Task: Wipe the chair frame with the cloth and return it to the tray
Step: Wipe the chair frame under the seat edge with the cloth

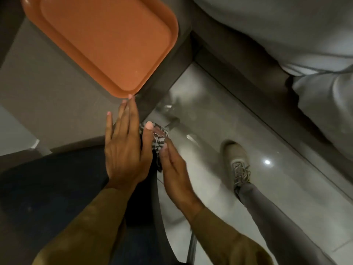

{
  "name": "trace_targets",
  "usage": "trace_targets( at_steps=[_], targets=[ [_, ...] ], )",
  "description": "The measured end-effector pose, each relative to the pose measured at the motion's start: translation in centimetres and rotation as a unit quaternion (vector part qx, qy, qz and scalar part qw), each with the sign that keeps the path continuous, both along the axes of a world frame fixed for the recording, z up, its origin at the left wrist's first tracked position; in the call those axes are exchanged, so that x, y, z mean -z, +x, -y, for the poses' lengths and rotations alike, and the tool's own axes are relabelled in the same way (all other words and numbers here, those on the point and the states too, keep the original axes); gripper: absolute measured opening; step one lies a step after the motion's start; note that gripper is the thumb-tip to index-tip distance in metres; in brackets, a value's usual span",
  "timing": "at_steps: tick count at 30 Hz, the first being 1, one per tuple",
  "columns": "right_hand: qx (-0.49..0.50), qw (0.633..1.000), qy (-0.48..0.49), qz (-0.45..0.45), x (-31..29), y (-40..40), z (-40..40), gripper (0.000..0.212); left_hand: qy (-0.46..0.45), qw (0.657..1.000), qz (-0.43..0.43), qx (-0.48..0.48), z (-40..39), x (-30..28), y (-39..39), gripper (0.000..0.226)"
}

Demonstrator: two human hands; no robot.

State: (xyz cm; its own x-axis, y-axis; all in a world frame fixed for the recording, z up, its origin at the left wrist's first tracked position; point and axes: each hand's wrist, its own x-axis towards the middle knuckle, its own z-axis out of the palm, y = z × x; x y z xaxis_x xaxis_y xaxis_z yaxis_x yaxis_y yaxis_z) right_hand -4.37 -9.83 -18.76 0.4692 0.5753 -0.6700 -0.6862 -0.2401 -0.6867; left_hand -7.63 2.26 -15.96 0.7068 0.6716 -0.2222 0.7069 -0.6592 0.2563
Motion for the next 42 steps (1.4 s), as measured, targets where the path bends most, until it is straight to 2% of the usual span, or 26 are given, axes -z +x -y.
trace_targets(
  at_steps=[2,5,9,11,13,17,19,20,22,24,28,31,33,35,39,42],
  targets=[
    [0.011,0.998,0.032,-0.06,1.2,-0.9,-1.3,0.054,0.005,1.0,0.0,0.007,0.0,0.1,0.0,0.071],
    [0.033,0.995,-0.003,-0.09,5.2,-0.2,-3.3,0.069,0.005,1.0,0.01,0.019,0.1,0.3,-0.3,0.076],
    [0.022,0.981,-0.115,-0.153,13.1,3.1,-6.6,0.066,-0.001,0.999,0.034,0.019,-0.1,0.9,-0.7,0.074],
    [0.027,0.975,-0.132,-0.177,14.8,4.3,-7.4,0.063,-0.001,0.999,0.048,0.01,-0.2,1.0,-0.6,0.073],
    [0.011,0.98,-0.119,-0.159,12.6,4.2,-7.0,0.06,0.001,0.999,0.047,0.006,-0.2,0.9,-0.5,0.073],
    [0.0,0.996,-0.013,-0.093,2.8,1.4,-3.1,0.06,0.0,1.0,0.027,0.004,-0.1,0.1,-0.1,0.072],
    [0.015,0.998,0.02,-0.062,0.7,0.3,-1.8,0.053,0.0,1.0,0.02,0.004,0.0,-0.1,0.1,0.075],
    [0.029,0.996,0.024,-0.075,0.8,0.1,-1.8,0.05,-0.001,1.0,0.019,0.003,0.0,-0.1,0.0,0.076],
    [0.047,0.993,0.003,-0.107,2.7,0.3,-2.6,0.042,-0.003,1.0,0.024,0.005,0.0,0.0,-0.1,0.076],
    [0.03,0.995,-0.032,-0.09,6.2,1.2,-4.4,0.038,-0.001,0.999,0.032,0.003,0.0,0.2,-0.3,0.073],
    [0.015,0.983,-0.121,-0.139,15.6,3.3,-6.3,0.048,-0.002,0.999,0.039,-0.006,-0.2,0.5,-0.5,0.072],
    [-0.001,0.965,-0.157,-0.21,17.6,4.5,-7.3,0.052,-0.003,0.999,0.039,-0.008,-0.4,0.3,-0.4,0.072],
    [0.016,0.961,-0.153,-0.229,16.3,4.1,-7.2,0.055,-0.007,0.999,0.032,-0.005,-0.2,0.6,-0.3,0.072],
    [0.022,0.969,-0.125,-0.211,12.1,3.0,-6.0,0.055,-0.002,1.0,0.021,-0.003,-0.3,0.5,-0.3,0.071],
    [0.018,0.987,0.003,-0.163,2.8,0.3,-2.2,0.055,0.008,1.0,0.011,0.001,-0.2,0.2,-0.1,0.071],
    [0.026,0.994,0.0,-0.105,4.2,-0.4,-2.6,0.064,0.004,1.0,0.02,0.004,-0.3,0.3,-0.2,0.07]
  ],
)
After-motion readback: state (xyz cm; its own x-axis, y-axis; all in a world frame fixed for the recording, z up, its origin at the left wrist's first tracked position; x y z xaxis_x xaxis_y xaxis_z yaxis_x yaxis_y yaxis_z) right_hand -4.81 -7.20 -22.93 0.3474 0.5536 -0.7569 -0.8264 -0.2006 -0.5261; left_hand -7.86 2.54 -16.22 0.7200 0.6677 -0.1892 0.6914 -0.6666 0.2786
